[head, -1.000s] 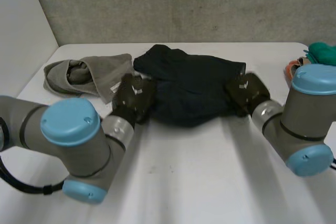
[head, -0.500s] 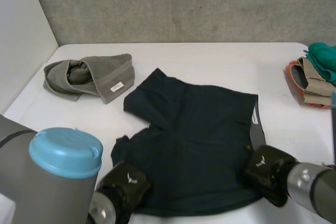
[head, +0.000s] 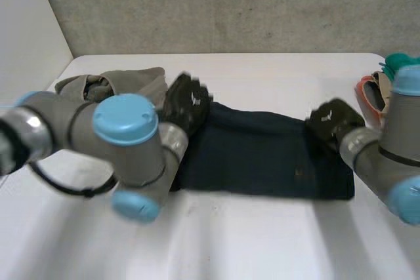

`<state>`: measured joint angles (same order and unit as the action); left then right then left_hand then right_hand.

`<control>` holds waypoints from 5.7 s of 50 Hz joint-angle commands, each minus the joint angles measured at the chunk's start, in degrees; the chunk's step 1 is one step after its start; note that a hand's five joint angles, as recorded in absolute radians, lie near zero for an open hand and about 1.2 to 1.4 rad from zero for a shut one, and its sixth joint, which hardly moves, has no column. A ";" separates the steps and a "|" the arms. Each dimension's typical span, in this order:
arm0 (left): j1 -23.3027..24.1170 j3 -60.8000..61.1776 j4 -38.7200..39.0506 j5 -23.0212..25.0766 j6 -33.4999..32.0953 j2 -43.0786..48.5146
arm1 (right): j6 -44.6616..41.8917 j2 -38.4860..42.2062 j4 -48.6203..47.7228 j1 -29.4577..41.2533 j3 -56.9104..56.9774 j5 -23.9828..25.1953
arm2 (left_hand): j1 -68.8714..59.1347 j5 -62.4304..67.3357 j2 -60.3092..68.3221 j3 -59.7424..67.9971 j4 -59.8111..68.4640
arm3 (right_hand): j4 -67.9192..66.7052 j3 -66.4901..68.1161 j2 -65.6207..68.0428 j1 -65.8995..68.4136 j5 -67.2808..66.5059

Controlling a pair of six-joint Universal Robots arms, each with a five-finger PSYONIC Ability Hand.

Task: Fold the laundry.

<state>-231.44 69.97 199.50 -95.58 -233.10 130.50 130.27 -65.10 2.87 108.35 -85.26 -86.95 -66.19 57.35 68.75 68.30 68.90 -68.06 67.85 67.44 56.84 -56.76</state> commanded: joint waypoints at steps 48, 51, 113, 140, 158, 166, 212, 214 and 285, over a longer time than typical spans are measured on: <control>-4.10 20.47 13.90 10.24 42.90 -15.80 | 29.35 3.20 -4.00 -7.80 -4.83 7.40 | 56.19 -57.35 -58.75 -58.30 -58.90 | 55.31 -55.10 -54.68 -44.08 54.01; -4.19 20.65 13.90 10.15 42.90 -15.71 | 28.21 5.76 -5.24 -7.80 -4.65 7.23 | 56.19 -57.35 -58.75 -58.30 -58.90 | 53.77 -53.56 -53.15 -42.55 52.48; -8.50 10.29 9.42 4.88 42.90 -15.02 | 37.13 4.29 -22.73 15.23 10.20 16.38 | 56.19 -57.35 -58.75 -58.30 -58.90 | 58.06 -57.85 -57.44 -46.84 56.76; -2.17 -14.60 -17.39 4.61 42.38 8.54 | 49.12 18.33 9.78 6.08 30.15 12.85 | 54.96 -56.13 -57.53 -57.07 -57.68 | 58.06 -57.85 -57.44 -46.84 56.76; -2.08 -17.50 -22.14 0.66 30.16 14.17 | 34.19 28.44 11.46 6.61 35.95 6.88 | 54.96 -56.13 -57.53 -57.07 -57.68 | 58.06 -57.85 -57.44 -46.84 56.76; -1.99 -17.76 -21.96 1.01 30.16 13.29 | 30.84 29.06 11.02 6.70 36.04 6.61 | 55.30 -56.47 -57.87 -57.41 -58.02 | 58.06 -57.85 -57.44 -46.84 56.76; -10.26 6.06 -24.95 37.75 48.88 -24.94 | 21.96 14.46 -30.73 17.07 -3.61 1.16 | 55.63 -56.80 -58.20 -57.74 -58.35 | 58.06 -57.85 -57.44 -46.84 56.76; -10.34 6.06 -24.95 37.75 48.96 -24.85 | 21.70 15.43 -30.73 16.98 -2.55 1.25 | 55.63 -56.80 -58.20 -57.74 -58.35 | 58.06 -57.85 -57.44 -46.84 56.76; -11.57 7.11 -24.86 37.66 49.14 -26.17 | 60.10 15.17 -64.74 -35.57 29.62 40.80 | 54.96 -56.13 -57.53 -57.07 -57.68 | -11.94 12.15 12.56 23.16 -13.24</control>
<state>-242.93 77.35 174.60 -57.92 -183.91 104.60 184.92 -53.54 -55.94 77.08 -56.39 -46.39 -10.86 2.68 11.66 12.01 11.61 -66.92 65.60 67.18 54.11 -51.68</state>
